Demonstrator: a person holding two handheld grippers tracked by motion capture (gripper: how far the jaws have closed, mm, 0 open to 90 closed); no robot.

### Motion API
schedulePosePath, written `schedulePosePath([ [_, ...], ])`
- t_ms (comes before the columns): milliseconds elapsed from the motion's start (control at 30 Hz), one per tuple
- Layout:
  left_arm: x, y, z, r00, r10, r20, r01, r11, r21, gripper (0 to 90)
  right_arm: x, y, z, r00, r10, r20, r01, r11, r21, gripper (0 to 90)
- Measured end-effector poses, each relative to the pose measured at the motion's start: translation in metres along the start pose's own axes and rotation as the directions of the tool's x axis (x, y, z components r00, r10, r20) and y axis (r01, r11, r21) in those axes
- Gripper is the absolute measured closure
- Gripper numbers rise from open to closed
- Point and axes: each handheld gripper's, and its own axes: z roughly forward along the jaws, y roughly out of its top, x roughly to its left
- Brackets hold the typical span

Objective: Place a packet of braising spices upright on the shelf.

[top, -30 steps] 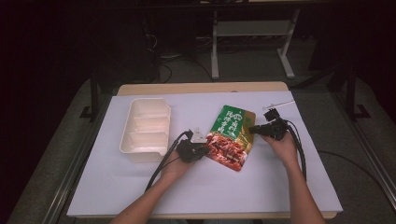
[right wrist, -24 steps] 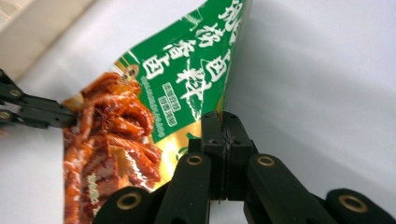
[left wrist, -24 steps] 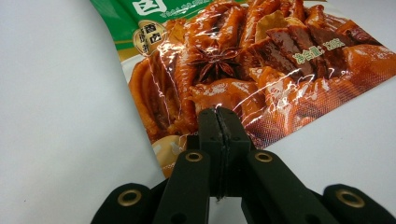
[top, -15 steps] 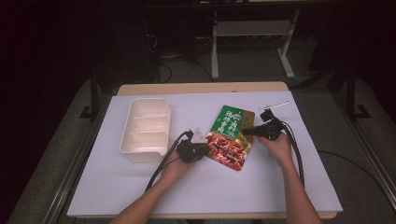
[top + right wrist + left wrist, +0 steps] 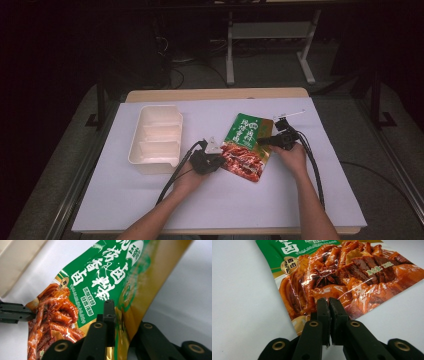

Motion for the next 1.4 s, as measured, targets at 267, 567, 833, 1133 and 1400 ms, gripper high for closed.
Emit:
schedulePosePath([
  [267, -0.001, 0.0, 0.0, 0.9997, -0.006, 0.023, 0.006, 1.0, -0.001, 76.2, 0.006, 0.003, -0.01, 0.9999, -0.01, -0.011, 0.009, 0.999, -0.036, 89.2],
  [567, -0.007, -0.002, -0.024, 0.9989, 0.013, 0.045, -0.01, 0.997, -0.077, 69.5, 0.02, 0.004, -0.033, 0.9981, -0.059, -0.019, 0.057, 0.995, -0.082, 89.2],
  [833, -0.013, -0.016, -0.043, 0.9971, 0.001, 0.076, 0.009, 0.9924, -0.122, 63.1, 0.031, 0.008, -0.049, 0.9956, -0.091, -0.021, 0.087, 0.989, -0.122, 89.2],
  [1133, -0.022, -0.029, -0.059, 0.9948, -0.003, 0.102, 0.018, 0.989, -0.147, 57.2, 0.056, 0.022, -0.062, 0.9858, -0.163, -0.038, 0.156, 0.977, -0.147, 89.4],
  [1400, -0.03, -0.04, -0.071, 0.9935, 0.012, 0.113, 0.007, 0.9864, -0.164, 55.1, 0.078, 0.033, -0.071, 0.9745, -0.22, -0.045, 0.21, 0.965, -0.159, 89.4],
])
